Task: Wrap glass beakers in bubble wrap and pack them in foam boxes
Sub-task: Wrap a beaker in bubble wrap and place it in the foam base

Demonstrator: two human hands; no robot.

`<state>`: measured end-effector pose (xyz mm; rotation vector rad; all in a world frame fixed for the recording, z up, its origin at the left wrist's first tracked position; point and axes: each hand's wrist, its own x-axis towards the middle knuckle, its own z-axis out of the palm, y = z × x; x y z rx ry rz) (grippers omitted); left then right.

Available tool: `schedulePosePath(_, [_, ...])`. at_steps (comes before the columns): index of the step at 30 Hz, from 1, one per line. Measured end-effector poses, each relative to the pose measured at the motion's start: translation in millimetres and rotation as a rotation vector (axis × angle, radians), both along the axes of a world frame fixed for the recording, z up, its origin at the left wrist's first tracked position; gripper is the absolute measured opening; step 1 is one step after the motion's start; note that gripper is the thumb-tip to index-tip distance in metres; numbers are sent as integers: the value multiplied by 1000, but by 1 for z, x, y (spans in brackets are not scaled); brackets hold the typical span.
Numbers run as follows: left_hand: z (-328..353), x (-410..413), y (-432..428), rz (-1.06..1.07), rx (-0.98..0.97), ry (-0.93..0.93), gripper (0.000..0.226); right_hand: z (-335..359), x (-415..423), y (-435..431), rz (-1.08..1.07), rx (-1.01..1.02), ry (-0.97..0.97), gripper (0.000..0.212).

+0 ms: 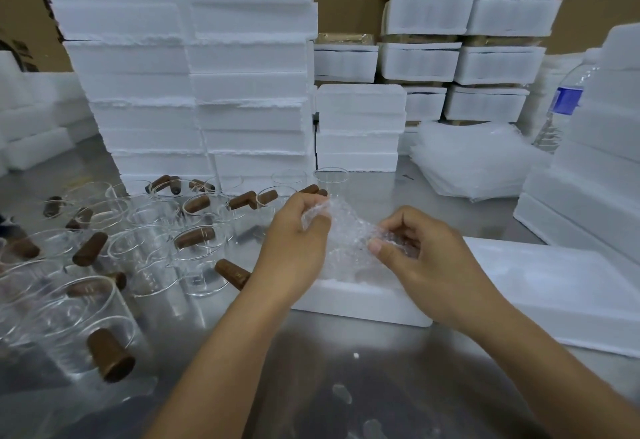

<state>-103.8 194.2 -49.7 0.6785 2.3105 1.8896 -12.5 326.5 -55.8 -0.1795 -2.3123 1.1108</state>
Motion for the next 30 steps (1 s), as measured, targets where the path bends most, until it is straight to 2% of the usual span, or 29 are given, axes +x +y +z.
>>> schedulePosePath(9, [-2,3,0,104,-66,254,11,-3,-3,3,30,63,-53,9])
schedulePosePath(13, [-5,5,0,187,-148,268,21,-6,-6,4,-10,164,-101,8])
schedulePosePath(16, [-7,2,-2,250,-260,248,16,-10,-8,3,-41,211,-105,6])
schedulePosePath(18, [-6,1,-3,230,-293,251,17,-10,-8,4,-52,231,-100,12])
schedulePosePath(23, [-6,-1,-5,209,-408,346,24,-9,-7,5,-33,192,-85,17])
schedulePosePath(27, [-5,-3,-8,219,-353,287,22,-9,-6,7,-24,105,-67,10])
schedulePosePath(30, [-5,-5,-9,226,-359,255,20,-5,-1,6,-11,46,0,15])
